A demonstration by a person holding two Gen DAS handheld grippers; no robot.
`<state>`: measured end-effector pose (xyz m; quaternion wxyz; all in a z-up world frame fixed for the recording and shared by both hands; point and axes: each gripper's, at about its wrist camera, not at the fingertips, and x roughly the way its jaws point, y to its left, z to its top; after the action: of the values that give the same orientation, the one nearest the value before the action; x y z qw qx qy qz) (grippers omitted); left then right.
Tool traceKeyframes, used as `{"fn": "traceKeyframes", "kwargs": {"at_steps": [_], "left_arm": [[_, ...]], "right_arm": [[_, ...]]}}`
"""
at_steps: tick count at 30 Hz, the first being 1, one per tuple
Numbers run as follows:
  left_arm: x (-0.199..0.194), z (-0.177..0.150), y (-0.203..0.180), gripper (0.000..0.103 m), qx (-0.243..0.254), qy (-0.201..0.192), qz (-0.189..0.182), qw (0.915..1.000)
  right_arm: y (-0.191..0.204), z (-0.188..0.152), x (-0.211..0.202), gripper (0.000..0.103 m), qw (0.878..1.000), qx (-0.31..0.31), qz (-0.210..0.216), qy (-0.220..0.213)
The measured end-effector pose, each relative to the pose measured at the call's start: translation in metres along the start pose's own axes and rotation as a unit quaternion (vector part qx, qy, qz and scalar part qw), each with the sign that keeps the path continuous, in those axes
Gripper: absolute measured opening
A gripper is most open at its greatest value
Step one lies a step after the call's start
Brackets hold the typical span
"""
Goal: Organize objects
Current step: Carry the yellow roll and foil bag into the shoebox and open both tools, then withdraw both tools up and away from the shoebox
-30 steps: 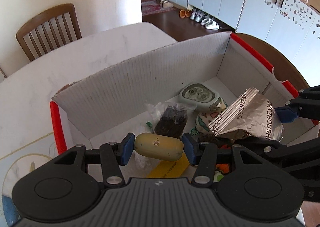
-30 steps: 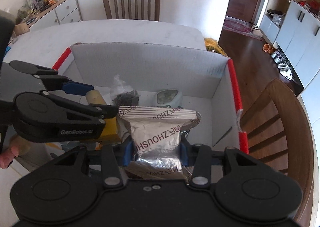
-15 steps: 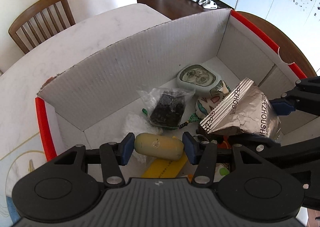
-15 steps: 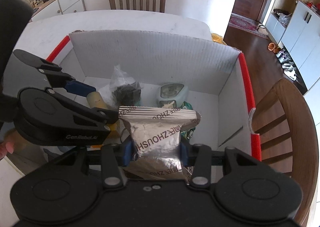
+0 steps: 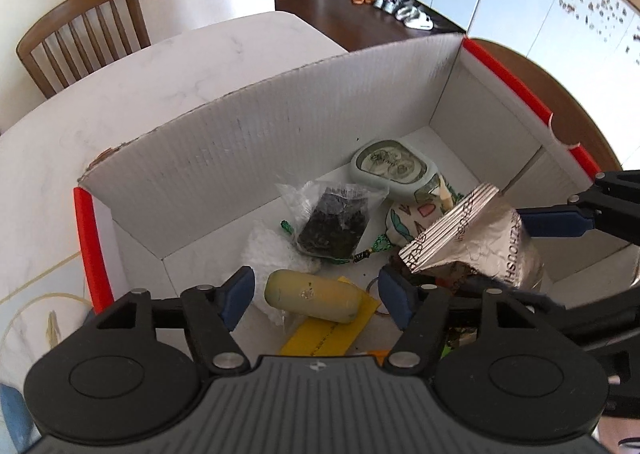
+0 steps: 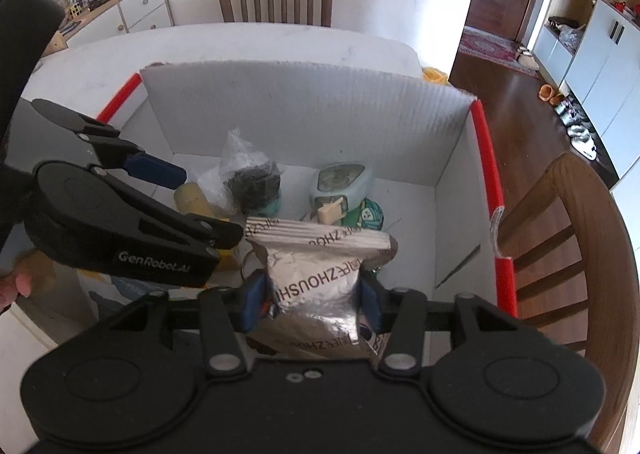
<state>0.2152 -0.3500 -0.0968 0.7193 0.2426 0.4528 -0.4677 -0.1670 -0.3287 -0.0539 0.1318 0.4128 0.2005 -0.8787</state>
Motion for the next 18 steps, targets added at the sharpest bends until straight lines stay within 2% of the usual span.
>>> {"fn": "traceKeyframes", "kwargs": {"at_steps": [12,18], "left_arm": [[-0.04,-0.008,0.0,0.077,-0.022,-0.057,-0.015,0.998],[-0.068,-0.018,0.004,0.077,-0.019,-0.094,-0.013,0.9953]], "right_arm": [[0.008,-0.001,-0.032,0.063,1.0,-0.006,0.003,-0.028],[0.016,-0.005,-0.052,0.067,0.999,-0.001,0.007,-0.044]]}}
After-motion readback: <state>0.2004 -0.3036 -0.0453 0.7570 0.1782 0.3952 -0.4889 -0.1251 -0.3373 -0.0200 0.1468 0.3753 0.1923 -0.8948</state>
